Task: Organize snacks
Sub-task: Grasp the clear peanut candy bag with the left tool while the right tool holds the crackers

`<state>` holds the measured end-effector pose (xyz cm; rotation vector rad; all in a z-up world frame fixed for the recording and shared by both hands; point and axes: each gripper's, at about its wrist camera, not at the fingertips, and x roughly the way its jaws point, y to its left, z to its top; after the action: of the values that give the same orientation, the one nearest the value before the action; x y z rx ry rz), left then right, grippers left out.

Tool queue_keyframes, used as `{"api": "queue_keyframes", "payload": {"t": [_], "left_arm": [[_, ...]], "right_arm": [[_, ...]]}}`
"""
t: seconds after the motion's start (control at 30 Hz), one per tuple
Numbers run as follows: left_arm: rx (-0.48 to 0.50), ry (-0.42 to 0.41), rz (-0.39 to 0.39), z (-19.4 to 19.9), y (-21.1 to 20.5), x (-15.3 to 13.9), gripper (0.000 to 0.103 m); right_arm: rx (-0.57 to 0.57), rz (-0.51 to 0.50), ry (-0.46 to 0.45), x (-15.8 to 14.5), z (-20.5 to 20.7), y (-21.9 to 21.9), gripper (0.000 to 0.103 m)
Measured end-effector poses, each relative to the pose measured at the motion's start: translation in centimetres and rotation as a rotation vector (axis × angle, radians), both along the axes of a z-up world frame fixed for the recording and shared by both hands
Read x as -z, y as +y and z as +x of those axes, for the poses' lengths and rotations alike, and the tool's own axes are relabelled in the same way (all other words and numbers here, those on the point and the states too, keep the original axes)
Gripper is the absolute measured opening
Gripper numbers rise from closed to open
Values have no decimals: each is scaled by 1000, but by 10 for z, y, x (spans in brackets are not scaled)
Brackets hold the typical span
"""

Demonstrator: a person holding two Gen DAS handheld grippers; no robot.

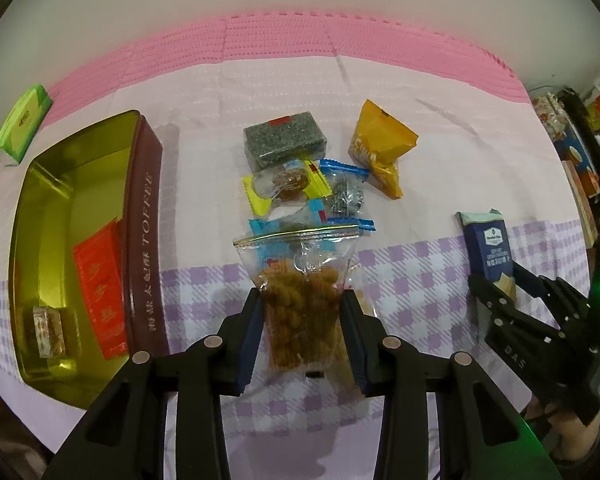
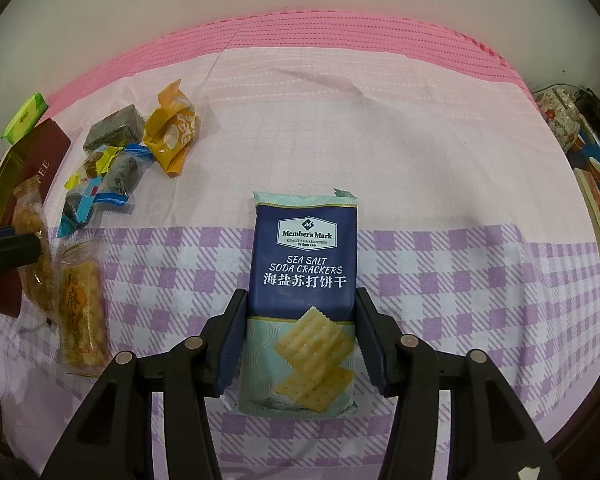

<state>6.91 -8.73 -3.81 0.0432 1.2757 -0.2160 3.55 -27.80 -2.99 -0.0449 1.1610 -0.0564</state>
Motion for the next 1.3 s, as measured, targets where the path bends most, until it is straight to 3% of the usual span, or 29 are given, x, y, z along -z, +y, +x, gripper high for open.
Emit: {"api": "queue_keyframes", "payload": {"t": [0.4, 0.6, 1.3], "left_arm": [[-14, 2, -18, 2, 11, 4, 36], [-25, 37, 26, 8, 10, 23, 36], [26, 61, 96, -10, 7, 53, 49]], "right_arm": [[-1, 0, 0, 0, 1, 0, 50], [-1, 1, -1, 0, 0, 0, 50], [-1, -1, -2, 0, 0, 1, 53]]}}
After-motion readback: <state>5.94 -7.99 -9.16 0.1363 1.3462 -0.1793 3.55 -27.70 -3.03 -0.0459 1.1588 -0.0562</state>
